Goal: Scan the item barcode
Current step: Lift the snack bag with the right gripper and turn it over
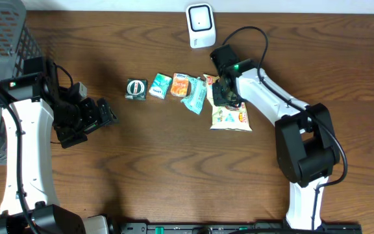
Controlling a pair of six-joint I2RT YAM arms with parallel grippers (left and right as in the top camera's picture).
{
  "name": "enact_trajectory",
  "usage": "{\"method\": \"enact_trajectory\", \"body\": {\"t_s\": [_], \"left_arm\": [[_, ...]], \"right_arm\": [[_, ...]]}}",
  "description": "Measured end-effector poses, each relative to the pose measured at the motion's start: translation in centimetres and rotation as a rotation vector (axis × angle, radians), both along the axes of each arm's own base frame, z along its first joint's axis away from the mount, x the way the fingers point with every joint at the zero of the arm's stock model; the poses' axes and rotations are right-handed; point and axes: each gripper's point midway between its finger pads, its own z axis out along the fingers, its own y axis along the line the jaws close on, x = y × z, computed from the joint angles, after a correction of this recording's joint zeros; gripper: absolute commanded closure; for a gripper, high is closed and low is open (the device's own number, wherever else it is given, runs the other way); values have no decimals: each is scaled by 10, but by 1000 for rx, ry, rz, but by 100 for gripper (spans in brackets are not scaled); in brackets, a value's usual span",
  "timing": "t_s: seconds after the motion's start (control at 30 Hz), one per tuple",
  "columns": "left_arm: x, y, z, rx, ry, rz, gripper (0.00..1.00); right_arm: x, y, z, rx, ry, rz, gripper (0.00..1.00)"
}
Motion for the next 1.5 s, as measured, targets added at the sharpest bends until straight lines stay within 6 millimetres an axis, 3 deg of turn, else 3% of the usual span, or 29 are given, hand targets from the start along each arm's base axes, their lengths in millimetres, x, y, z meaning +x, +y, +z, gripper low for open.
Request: {"method": "enact_trajectory", "body": {"t_s": [0.07, 0.17, 0.23, 0.33, 0.47, 0.57, 0.7, 0.83, 0.87, 0.9, 0.93, 0.97, 1.03, 1.13, 1.3, 1.5], "left_arm": [[0, 0, 0, 0, 0, 0, 2], [0, 0, 0, -1, 1, 0, 2], [0, 0, 0, 0, 0, 0, 2], [0, 0, 0, 0, 0, 0, 2], [0, 0, 0, 0, 0, 0, 2], [0, 0, 0, 0, 0, 0, 2], [0, 0, 0, 0, 0, 0, 2], [0, 0, 0, -1, 1, 0, 2], [0, 0, 0, -1, 1, 0, 2], [0, 0, 0, 0, 0, 0, 2], [0, 0, 0, -1, 1, 0, 2], [0, 0, 0, -1, 1, 0, 2], [0, 0, 0, -1, 1, 0, 2], [0, 0, 0, -1, 1, 0, 2], [0, 0, 0, 0, 0, 0, 2], [0, 0, 0, -1, 1, 0, 2]], "right_arm": [[-10, -18, 12, -46, 72, -24, 72], [-5, -26, 42, -64, 78, -36, 52], [-2, -19, 67, -65, 58, -16, 34], [-14, -6, 76, -78, 73, 40, 4], [-31, 19, 61, -117, 77, 128, 1], [-45, 32, 32, -198, 51, 190, 1], [-55, 30, 6, -274, 19, 205, 1], [-46, 22, -9, -304, -56, 181, 1], [-43, 21, -9, -309, -81, 175, 2], [-40, 19, -9, -319, -104, 169, 13], [-39, 17, -9, -328, -122, 165, 35], [-39, 11, -10, -348, -133, 154, 64], [-41, -3, -14, -387, -122, 141, 99], [-37, -17, -8, -435, -134, 121, 99], [-39, -20, 7, -378, -45, 103, 99], [-26, 2, 50, -1, 95, 148, 99]]}}
